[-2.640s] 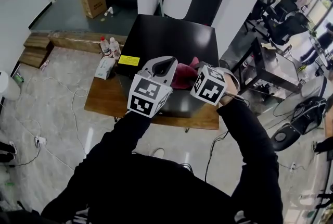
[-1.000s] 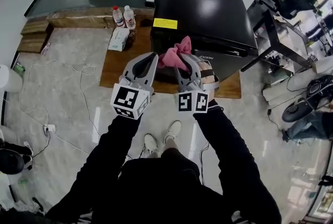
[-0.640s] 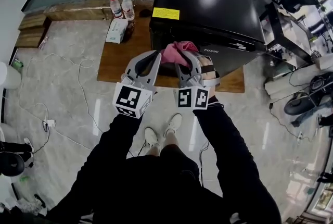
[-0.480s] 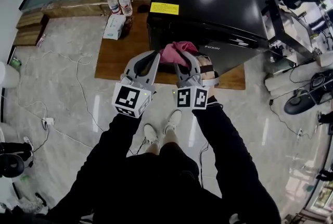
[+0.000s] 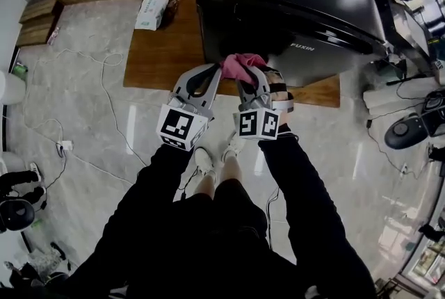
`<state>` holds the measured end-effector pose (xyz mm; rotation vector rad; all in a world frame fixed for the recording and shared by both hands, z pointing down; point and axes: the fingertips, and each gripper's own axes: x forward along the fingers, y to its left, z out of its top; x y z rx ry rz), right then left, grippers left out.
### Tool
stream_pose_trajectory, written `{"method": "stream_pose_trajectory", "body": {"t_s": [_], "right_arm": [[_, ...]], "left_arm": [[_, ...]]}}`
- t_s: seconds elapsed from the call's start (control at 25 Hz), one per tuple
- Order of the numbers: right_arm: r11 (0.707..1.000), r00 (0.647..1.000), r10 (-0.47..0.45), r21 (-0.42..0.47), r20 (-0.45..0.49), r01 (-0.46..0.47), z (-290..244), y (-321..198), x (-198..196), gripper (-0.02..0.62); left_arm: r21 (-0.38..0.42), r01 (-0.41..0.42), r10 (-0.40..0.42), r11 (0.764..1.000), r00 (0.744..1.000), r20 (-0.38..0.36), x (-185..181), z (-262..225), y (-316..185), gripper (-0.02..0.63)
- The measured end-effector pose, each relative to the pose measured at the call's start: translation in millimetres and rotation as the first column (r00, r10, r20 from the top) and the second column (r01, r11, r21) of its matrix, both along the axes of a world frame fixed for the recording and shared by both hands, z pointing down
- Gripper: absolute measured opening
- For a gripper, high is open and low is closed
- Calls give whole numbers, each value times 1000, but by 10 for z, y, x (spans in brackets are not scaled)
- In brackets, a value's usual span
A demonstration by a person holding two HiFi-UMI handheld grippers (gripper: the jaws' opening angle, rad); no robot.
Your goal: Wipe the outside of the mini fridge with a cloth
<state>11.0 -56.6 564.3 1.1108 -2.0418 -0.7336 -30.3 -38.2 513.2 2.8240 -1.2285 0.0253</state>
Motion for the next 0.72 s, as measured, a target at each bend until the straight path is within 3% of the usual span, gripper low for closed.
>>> {"method": "stream_pose_trajectory", "body": {"t_s": [0.4, 0.72], "right_arm": [[989, 999, 8, -150, 46, -2, 976, -33, 9, 60], [961, 1000, 12, -277, 20, -6, 1668, -26, 11, 60]], "left_arm": [[-128, -6, 10, 992, 1000, 30, 34, 952, -40, 6], [-195, -7, 22, 981, 997, 73, 105, 1449, -26, 6]]}}
